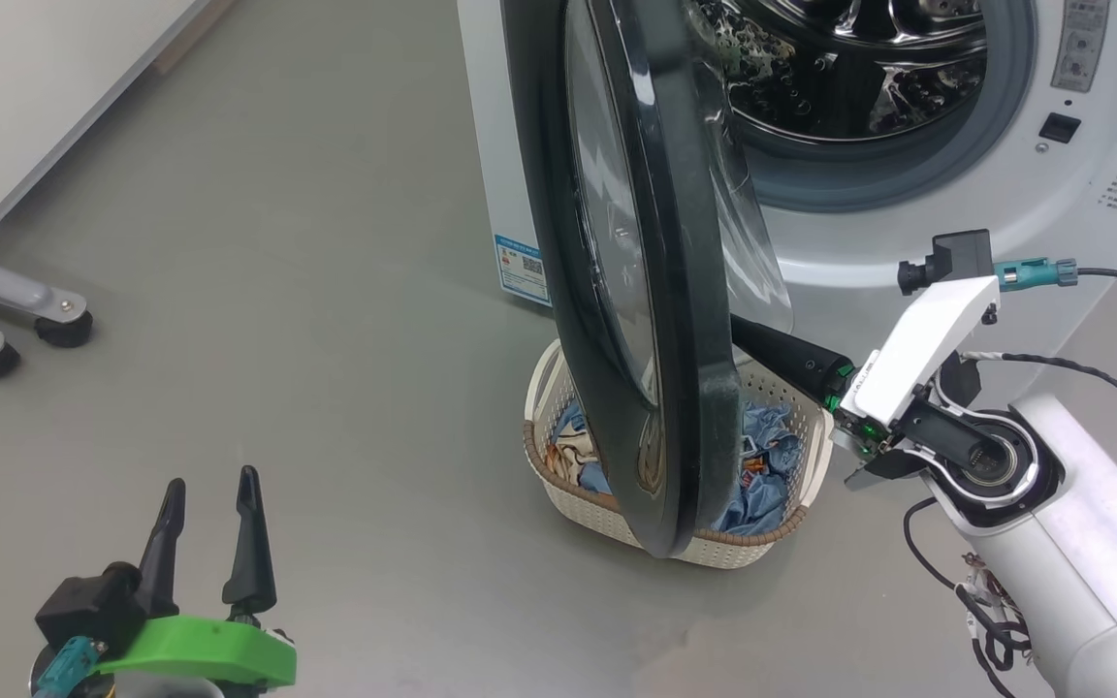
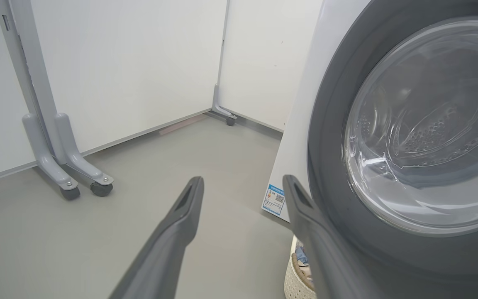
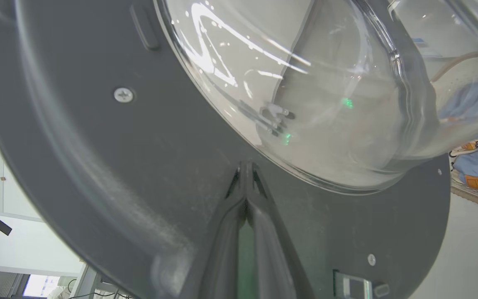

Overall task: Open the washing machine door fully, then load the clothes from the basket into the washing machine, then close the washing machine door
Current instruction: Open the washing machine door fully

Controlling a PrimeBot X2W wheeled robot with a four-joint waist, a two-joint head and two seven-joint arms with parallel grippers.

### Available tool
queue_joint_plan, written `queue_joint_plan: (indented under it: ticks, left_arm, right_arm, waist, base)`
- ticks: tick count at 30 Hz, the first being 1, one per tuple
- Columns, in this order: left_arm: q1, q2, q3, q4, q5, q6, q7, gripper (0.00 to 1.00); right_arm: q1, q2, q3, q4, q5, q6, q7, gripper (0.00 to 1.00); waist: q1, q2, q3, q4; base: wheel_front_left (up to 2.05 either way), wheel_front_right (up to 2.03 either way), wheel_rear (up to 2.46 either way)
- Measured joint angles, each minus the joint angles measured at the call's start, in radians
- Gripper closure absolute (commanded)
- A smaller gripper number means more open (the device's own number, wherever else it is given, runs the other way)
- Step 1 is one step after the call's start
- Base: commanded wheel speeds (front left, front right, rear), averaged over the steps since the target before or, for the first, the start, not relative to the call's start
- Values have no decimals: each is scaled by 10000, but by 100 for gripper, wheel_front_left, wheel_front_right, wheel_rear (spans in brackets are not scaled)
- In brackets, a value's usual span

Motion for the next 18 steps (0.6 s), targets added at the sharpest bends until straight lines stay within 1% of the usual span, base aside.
queue_joint_plan:
  ticks: [18]
  left_arm:
    - [31, 0, 8, -79, 0, 0, 0, 0]
  right_arm:
    - [29, 25, 10, -121, 40, 0, 13, 100]
  waist:
    - [0, 0, -80, 20]
  base:
    - [0, 0, 0]
